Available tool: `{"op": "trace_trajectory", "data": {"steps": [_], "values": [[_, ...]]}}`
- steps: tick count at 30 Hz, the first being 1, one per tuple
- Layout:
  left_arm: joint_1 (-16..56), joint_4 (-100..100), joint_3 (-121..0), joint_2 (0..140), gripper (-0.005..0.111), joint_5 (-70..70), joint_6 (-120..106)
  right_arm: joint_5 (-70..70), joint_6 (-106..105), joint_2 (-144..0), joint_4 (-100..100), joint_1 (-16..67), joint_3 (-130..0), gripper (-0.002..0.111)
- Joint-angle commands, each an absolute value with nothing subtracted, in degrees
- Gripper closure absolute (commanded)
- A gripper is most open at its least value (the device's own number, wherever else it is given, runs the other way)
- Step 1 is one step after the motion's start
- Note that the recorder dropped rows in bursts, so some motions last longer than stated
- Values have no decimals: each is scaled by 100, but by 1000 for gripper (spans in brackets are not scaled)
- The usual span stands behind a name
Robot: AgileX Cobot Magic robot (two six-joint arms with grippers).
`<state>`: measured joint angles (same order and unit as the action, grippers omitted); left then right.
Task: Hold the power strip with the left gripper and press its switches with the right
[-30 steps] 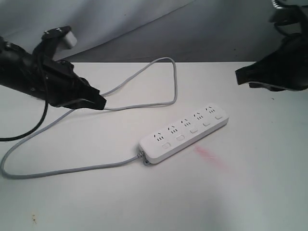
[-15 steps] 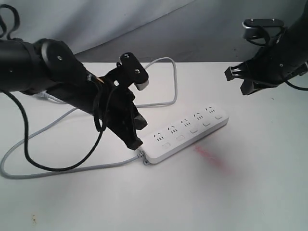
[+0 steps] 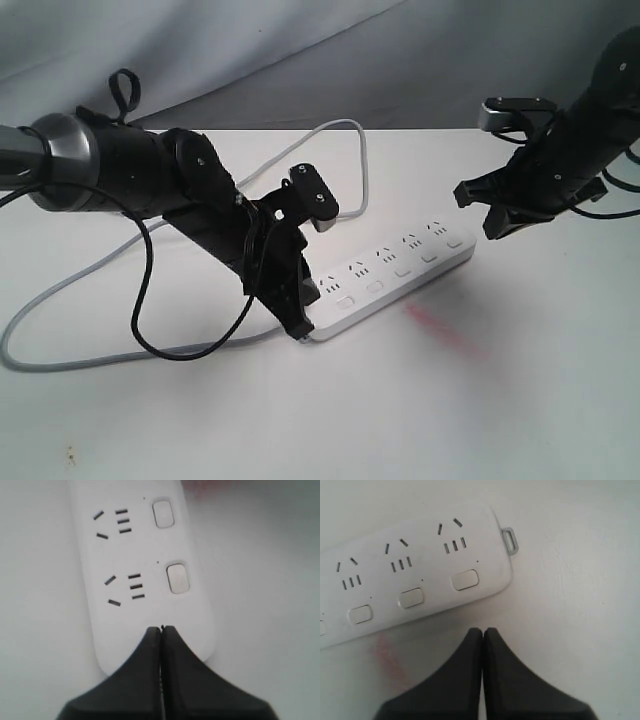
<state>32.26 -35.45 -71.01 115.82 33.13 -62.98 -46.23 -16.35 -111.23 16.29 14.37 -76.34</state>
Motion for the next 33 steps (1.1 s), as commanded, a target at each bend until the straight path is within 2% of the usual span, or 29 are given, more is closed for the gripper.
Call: {"op": "trace_trajectory", "data": {"steps": [1, 17, 33], "values": [[3265, -3545, -7163, 11640, 107, 3254, -6299, -4376, -1740, -11289, 1706, 1412, -7674, 108], [3265, -3457, -7163, 11710, 107, 3177, -6299, -3884, -1967, -11637, 1929, 1476, -7683, 108], [3431, -2371, -7163, 12015, 107, 3140, -6299, -3822, -2432, -11637, 2511, 1543, -7683, 108]]}}
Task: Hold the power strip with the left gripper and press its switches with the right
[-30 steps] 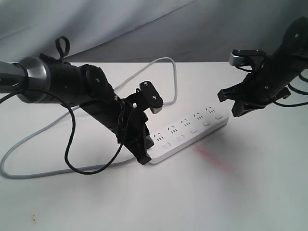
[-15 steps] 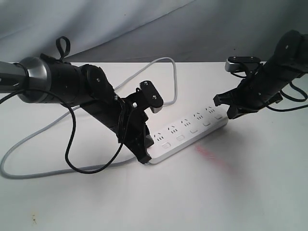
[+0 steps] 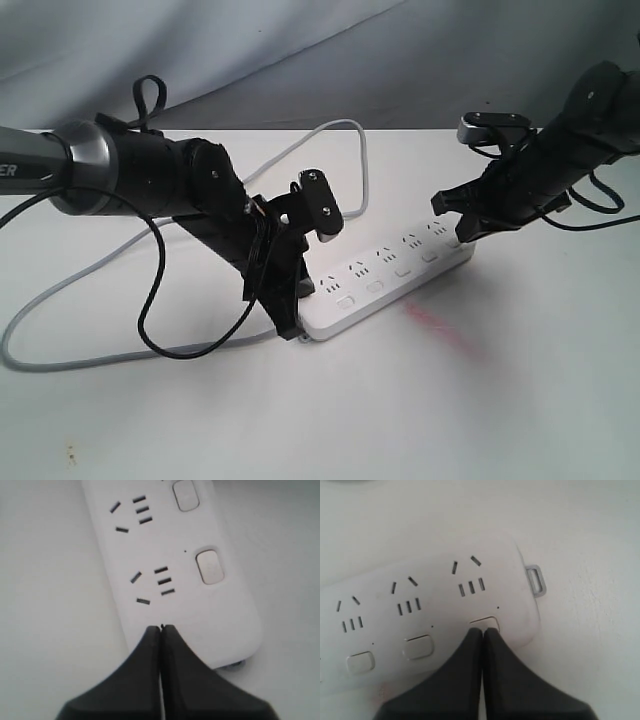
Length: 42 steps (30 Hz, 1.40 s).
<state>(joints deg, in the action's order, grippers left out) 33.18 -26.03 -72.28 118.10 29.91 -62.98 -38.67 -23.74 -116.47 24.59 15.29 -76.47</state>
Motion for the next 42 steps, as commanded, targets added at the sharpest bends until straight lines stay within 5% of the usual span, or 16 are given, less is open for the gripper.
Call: {"op": "trace_trajectory", "data": {"steps": [1, 42], "values": [[3459, -2371, -7163, 12015, 107, 3140, -6299, -3822, -2432, -11637, 2511, 1543, -7683, 108], [3589, -2386, -7163, 12027, 107, 3143, -6178, -4308, -2101, -12077, 2086, 1543, -8007, 108]]}}
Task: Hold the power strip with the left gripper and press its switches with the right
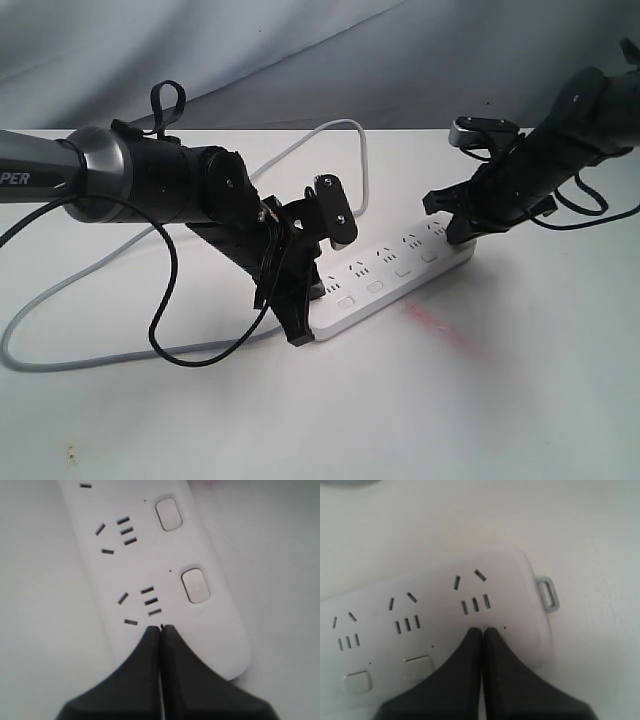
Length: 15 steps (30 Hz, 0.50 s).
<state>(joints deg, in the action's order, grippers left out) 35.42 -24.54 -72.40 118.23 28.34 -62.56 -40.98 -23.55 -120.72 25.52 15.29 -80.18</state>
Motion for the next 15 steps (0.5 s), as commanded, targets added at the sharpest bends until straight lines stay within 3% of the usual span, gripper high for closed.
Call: {"op": "trace_trajectory", "data": {"steps": [1, 15], "values": [[3589, -2386, -7163, 12027, 107, 3143, -6178, -4308, -2031, -12077, 2001, 1543, -8007, 108], [3589, -2386, -7163, 12027, 107, 3133, -6178, -4265, -1859, -12358, 1738, 1735, -8007, 108]]}}
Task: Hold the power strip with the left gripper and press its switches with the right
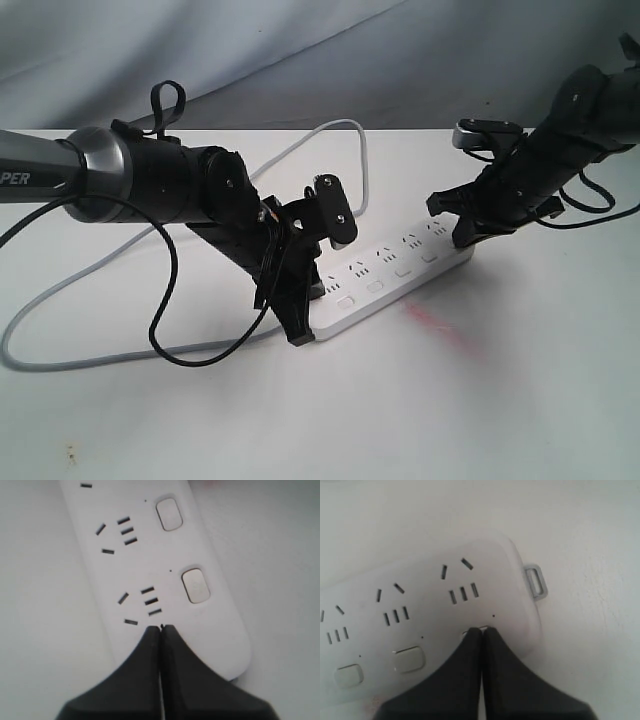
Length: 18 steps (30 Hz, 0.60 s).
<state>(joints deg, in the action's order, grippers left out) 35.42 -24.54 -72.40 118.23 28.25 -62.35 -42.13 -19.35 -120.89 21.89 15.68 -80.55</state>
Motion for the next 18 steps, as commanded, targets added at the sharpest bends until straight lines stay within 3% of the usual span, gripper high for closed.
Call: {"op": "trace_trajectory", "data": {"steps": [1, 8, 18], "values": [[3589, -2386, -7163, 12027, 107, 3133, -6178, -4248, -1749, -12375, 1562, 1807, -8007, 108], [3589, -2386, -7163, 12027, 107, 3133, -6178, -4376, -225, -12547, -432, 2288, -8007, 108], [3589, -2386, -7163, 12027, 107, 3133, -6178, -4679, -213, -12828, -513, 2345, -8007, 108]]}}
